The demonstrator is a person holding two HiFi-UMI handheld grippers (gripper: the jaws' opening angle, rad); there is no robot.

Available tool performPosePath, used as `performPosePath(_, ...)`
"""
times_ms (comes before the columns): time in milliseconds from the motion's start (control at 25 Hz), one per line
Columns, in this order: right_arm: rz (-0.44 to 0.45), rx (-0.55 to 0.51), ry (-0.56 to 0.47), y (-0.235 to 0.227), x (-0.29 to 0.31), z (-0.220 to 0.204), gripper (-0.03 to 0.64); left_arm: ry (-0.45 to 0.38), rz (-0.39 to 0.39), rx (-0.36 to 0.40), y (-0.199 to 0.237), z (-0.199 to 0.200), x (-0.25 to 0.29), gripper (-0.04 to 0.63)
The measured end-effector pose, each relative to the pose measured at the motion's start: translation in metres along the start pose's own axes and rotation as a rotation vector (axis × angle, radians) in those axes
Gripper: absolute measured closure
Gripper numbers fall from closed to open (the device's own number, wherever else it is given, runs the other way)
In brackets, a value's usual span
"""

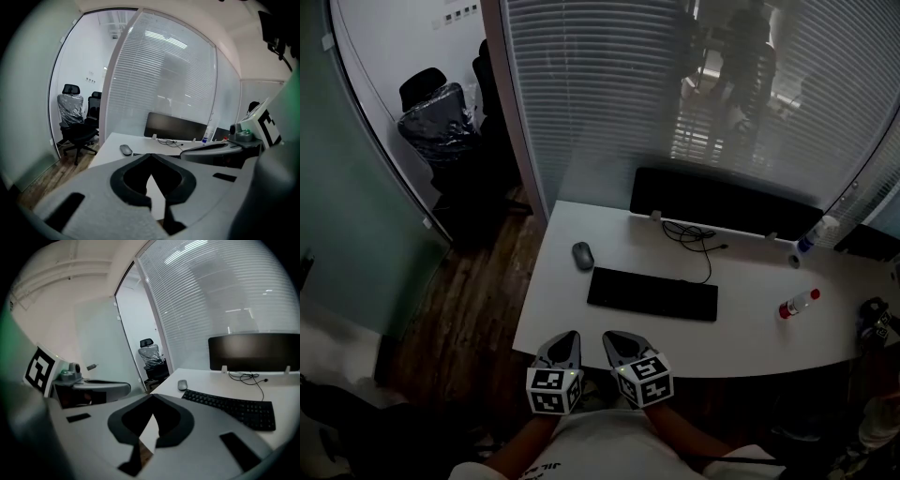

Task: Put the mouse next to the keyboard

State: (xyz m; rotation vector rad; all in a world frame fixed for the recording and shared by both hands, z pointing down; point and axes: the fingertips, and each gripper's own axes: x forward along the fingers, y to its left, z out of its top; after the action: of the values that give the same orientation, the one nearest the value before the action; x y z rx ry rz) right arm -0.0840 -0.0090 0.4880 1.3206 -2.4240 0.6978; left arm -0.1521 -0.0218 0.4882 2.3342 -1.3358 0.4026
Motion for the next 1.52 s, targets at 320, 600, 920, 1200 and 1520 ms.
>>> performPosePath(320, 0.01, -0.013, 0.007, -0.02, 0.013, 0.02, 0.614, -0.004, 0.005, -0.02, 0.003, 0.015, 0.024, 0.589)
performPosePath(600, 0.021, -0.031, 0.009, -0.045, 0.013, 0.037, 0.614, -0.014, 0.037, -0.042, -0.004, 0.026, 0.039, 0.589)
performPosePath(920, 0.03, -0.019, 0.037, -0.061, 0.02, 0.032, 0.614, 0.002, 0.054, -0.058, -0.005, 0.022, 0.055, 0.589)
performPosePath(1200, 0.038, -0.033, 0.059, -0.066, 0.038, 0.036, 0.614, 0.016, 0.074, -0.052, 0.01, 0.023, 0.063, 0.589)
performPosePath(1520, 0.028, -0.047, 0.082, -0.086, 0.075, 0.041, 0.614, 0.026, 0.094, -0.04, 0.041, 0.023, 0.085, 0.589)
